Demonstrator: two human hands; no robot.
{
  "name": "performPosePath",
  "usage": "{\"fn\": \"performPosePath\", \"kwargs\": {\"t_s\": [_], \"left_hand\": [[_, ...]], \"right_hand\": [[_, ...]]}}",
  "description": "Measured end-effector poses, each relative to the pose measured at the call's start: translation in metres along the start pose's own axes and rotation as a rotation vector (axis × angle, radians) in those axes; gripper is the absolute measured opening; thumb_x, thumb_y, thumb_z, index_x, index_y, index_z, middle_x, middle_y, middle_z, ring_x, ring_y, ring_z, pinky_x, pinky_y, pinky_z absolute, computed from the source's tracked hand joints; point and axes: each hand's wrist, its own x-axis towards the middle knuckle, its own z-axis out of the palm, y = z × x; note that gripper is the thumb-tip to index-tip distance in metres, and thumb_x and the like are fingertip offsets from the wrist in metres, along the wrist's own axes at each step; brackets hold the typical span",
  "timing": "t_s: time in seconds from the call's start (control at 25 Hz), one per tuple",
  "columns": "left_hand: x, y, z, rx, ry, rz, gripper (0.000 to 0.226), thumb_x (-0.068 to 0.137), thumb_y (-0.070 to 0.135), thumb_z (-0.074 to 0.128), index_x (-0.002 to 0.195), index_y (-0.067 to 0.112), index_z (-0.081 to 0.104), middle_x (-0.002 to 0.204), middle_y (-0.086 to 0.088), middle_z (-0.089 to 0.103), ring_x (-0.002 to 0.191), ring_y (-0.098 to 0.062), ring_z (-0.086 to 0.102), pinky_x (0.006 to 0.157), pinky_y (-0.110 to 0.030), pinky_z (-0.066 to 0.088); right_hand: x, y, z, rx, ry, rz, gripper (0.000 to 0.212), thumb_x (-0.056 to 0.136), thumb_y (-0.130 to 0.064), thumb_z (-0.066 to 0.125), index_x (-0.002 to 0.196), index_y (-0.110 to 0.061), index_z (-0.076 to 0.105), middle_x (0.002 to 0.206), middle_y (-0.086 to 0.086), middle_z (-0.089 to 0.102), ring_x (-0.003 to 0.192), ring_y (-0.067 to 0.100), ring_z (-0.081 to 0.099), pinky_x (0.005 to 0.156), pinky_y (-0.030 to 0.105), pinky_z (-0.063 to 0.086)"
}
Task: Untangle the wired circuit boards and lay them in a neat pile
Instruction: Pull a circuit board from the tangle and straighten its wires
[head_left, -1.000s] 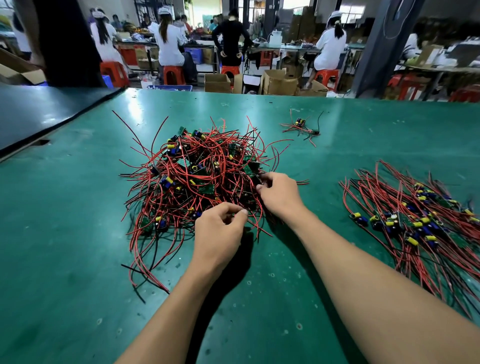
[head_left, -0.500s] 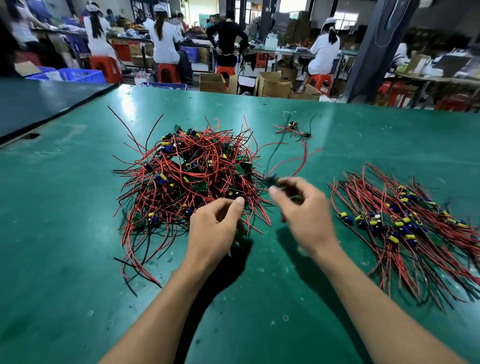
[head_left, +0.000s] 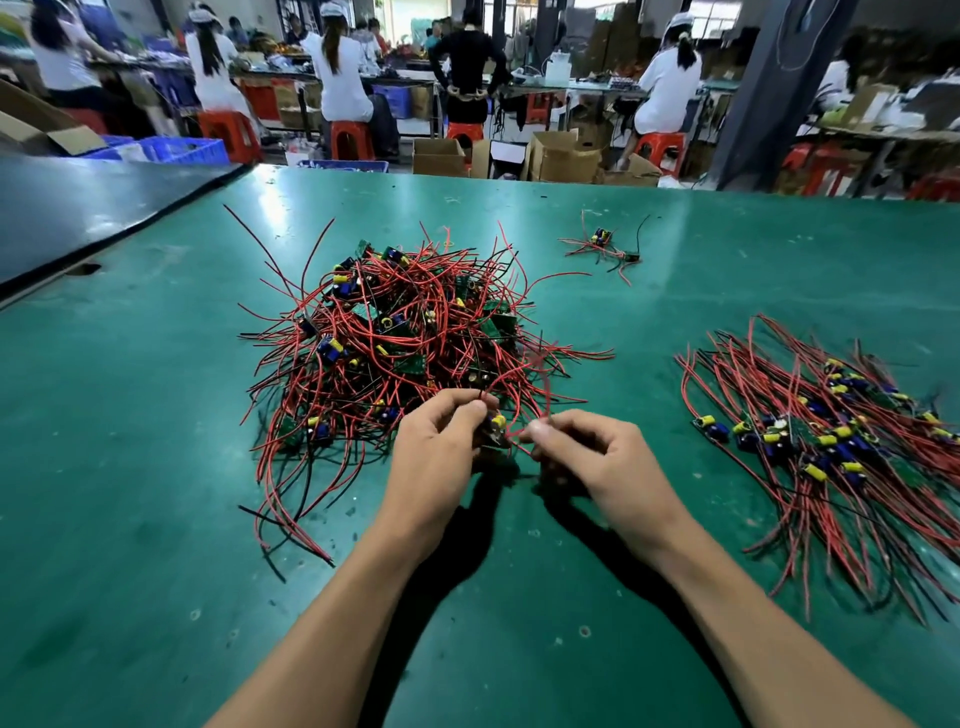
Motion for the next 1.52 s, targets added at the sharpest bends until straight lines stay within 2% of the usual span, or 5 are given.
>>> {"fn": "performPosePath", "kwargs": {"t_s": [0.32,0.64,0.96,1.24,1.52], "left_hand": [[-0.01,0.004,0.006,-0.046,-0.279,-0.157,0.021,0.1,0.013,0.051,0.095,0.001,0.066,0.07,-0.009,0.064,0.051,-0.016,0.057,0.05,-0.023,0.048],[-0.01,0.002,0.002,0.038,-0.56,-0.181,0.017,0.097,-0.002,0.05,0.106,-0.007,0.064,0.082,-0.01,0.072,0.065,-0.016,0.069,0.057,-0.022,0.055],[-0.012,0.0,0.012,0.178,-0.459,-0.103,0.026,0.091,0.004,0.05,0.075,0.007,0.07,0.058,-0.005,0.06,0.049,-0.02,0.058,0.053,-0.027,0.043],[-0.016,-0.001,0.01,0.085,-0.459,-0.081,0.024,0.099,0.008,0.051,0.082,-0.002,0.065,0.055,-0.004,0.055,0.041,-0.018,0.053,0.043,-0.021,0.042],[-0.013,0.001,0.007,0.03,-0.584,-0.157,0.023,0.096,0.011,0.054,0.077,0.006,0.068,0.059,-0.007,0.057,0.045,-0.02,0.054,0.051,-0.028,0.037]], "right_hand": [[0.001,-0.005,-0.007,0.156,-0.121,0.097,0.038,0.078,-0.036,0.076,0.113,-0.024,0.075,0.089,0.0,0.069,0.069,0.014,0.062,0.06,0.021,0.05],[0.001,-0.008,-0.007,0.234,-0.019,0.149,0.003,0.085,-0.016,0.077,0.086,-0.014,0.074,0.074,0.007,0.069,0.058,0.013,0.061,0.05,0.022,0.05],[0.009,0.0,-0.013,0.425,0.144,0.237,0.012,0.088,-0.021,0.074,0.079,-0.025,0.067,0.056,0.001,0.049,0.043,0.01,0.038,0.04,0.018,0.027],[0.002,-0.001,-0.013,0.421,-0.194,0.253,0.022,0.078,-0.022,0.081,0.098,-0.014,0.076,0.087,0.02,0.053,0.07,0.03,0.041,0.063,0.035,0.033],[0.009,0.0,-0.014,0.325,0.213,0.059,0.016,0.07,-0.03,0.081,0.082,-0.02,0.077,0.048,-0.009,0.049,0.037,0.004,0.03,0.037,0.013,0.025]]}}
